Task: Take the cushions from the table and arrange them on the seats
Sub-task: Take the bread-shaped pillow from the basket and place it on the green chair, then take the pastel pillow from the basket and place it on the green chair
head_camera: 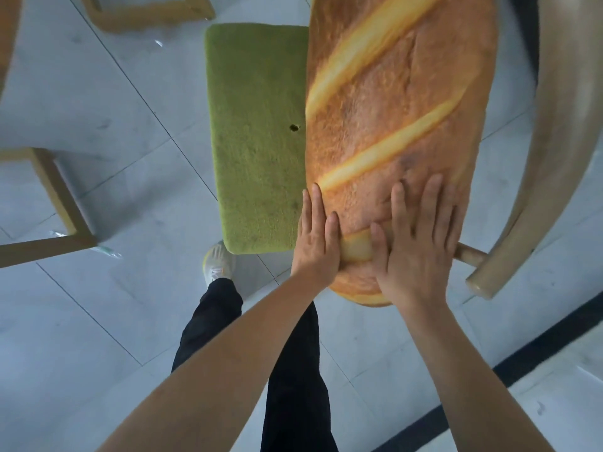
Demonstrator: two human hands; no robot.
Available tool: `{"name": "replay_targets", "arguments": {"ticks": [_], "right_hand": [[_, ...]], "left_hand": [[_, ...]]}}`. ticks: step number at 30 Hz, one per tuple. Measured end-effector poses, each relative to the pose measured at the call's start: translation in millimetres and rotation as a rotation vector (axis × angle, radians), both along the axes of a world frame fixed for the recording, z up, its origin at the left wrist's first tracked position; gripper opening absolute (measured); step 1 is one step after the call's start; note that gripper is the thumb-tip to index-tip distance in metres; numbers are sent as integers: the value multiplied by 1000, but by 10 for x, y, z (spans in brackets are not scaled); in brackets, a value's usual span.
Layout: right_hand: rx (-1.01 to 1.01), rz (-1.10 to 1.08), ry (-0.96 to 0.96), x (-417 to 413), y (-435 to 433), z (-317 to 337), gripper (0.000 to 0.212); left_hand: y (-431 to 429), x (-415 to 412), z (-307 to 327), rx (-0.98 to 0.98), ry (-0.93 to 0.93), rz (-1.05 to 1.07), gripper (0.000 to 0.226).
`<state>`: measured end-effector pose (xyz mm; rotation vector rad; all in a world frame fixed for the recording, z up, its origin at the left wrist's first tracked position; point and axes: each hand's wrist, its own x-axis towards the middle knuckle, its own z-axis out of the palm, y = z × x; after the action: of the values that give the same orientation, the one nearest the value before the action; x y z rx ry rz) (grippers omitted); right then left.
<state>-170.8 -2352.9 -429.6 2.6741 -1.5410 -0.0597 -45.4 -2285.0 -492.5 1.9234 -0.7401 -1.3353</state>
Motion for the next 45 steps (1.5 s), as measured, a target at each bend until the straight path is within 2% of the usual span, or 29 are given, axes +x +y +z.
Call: {"name": "replay_targets", "arguments": {"ticks": [5,8,11,14,16,19,21,23,27,29,33,35,39,45], "right_hand": [[54,-40,52,176,-36,-26,65],[198,-43,35,204,-21,219,65],[560,-123,45,207,47,690,65],[936,-248,-91,252,361,1389,59],[1016,-268,-233,329,597,1924,57],[991,-300,-493,430,884,2650,56],[991,-305,-675,487,990,3065,54],[1071,-231,-772,482,1047,3349,52],[1220,56,-735,468,1021,3648,58],[1268,105,-756,549,1001,3732,56],[1341,146,-805,945,1302,3813,40],[1390,212,-768,1155,1639,3866,35],[1466,475,-598,1491,2541,4122,32],[1519,748,-418,1870,4390,4241,32]], "left_hand": [[1,238,221,137,-10,-112,57],[103,466,583,200,-65,-262,57],[396,722,1241,165,-135,-379,53],[814,1013,1990,156,-227,-322,51],[1102,1163,2466,159,-246,-173,51],[1548,1278,3200,160,-245,146,55],[1836,1278,3631,108,-215,407,57],[2149,1207,3976,4,-187,665,55],[2858,822,4443,-85,-187,1034,45],[3215,541,4574,-71,-204,1166,50],[4001,20,4830,-56,-259,1388,48],[4419,-236,4986,-73,-297,1524,47],[5285,-753,5217,-134,-365,1814,45],[6667,-1357,5156,-179,-424,2134,49]]}}
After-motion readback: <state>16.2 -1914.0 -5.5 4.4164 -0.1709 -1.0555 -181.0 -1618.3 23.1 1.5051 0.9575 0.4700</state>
